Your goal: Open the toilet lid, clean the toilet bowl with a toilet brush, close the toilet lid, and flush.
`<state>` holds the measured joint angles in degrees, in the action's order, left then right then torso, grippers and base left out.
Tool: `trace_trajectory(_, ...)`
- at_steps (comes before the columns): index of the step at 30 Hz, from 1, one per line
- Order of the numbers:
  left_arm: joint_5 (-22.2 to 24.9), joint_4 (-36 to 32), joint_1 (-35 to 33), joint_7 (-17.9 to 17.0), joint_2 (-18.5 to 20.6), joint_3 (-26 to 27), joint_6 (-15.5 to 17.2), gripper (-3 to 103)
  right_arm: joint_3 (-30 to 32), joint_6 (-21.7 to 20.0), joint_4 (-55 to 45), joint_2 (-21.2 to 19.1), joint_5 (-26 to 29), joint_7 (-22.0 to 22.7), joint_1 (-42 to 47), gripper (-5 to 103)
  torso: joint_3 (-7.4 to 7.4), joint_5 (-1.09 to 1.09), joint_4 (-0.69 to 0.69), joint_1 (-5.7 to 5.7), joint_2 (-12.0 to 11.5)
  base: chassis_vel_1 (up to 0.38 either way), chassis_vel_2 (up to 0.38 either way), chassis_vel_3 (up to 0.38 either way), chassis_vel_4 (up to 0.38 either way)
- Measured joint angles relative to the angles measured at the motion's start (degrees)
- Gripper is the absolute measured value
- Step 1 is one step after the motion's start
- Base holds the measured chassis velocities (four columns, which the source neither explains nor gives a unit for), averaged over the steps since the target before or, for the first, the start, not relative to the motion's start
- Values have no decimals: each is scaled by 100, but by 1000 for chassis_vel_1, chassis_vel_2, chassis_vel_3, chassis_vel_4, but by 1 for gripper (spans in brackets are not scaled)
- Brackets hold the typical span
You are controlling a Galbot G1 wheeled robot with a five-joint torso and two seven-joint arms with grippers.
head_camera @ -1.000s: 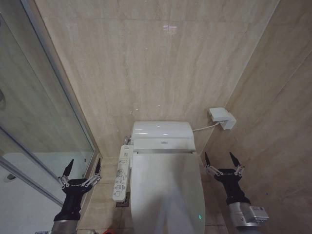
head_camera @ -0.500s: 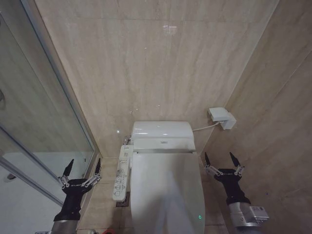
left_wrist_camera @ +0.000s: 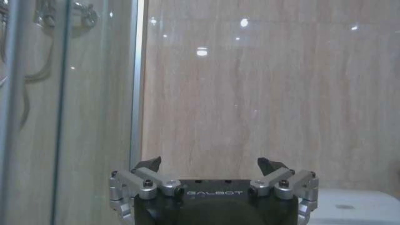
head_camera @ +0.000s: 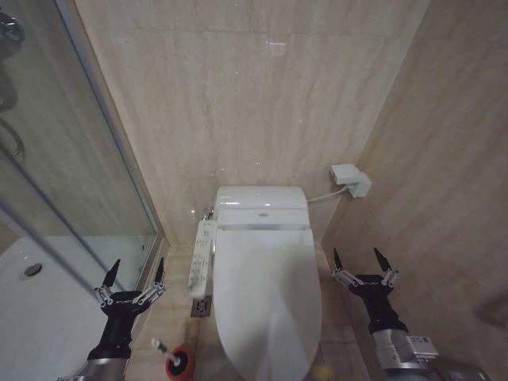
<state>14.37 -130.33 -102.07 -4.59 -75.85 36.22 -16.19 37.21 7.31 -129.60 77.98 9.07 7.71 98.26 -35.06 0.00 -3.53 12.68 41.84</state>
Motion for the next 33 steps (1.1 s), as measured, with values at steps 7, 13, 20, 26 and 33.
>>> trace_trajectory(7, 0, 0, 0, 0, 1, 0, 0, 100, 0, 0, 0, 0, 0, 0, 0, 100, 1, 0, -2, 0, 0, 296, -304, -290, 287)
trace_trajectory(13, 0, -1, -1, 0, 0, 0, 0, 100, 0, 0, 0, 0, 0, -1, 3, 100, 2, 1, -2, -4, 2, 353, -351, -345, 344)
trace_trajectory(20, 0, -1, -1, 0, 0, -1, 0, 100, 0, 0, 0, 0, 0, 0, 3, 100, 3, -1, 0, -6, 3, 161, -137, -177, 184)
trace_trajectory(26, 0, -1, 2, 0, 0, -1, 0, 100, 0, 0, 0, 0, 0, 0, -1, 100, -2, -1, 2, 5, -2, -58, 42, 62, -46)
trace_trajectory(33, 0, -1, 1, 0, 0, -1, 0, 100, 0, 0, 0, 0, 0, 0, -1, 100, -1, -1, 0, 2, -1, -28, 33, 39, -23)
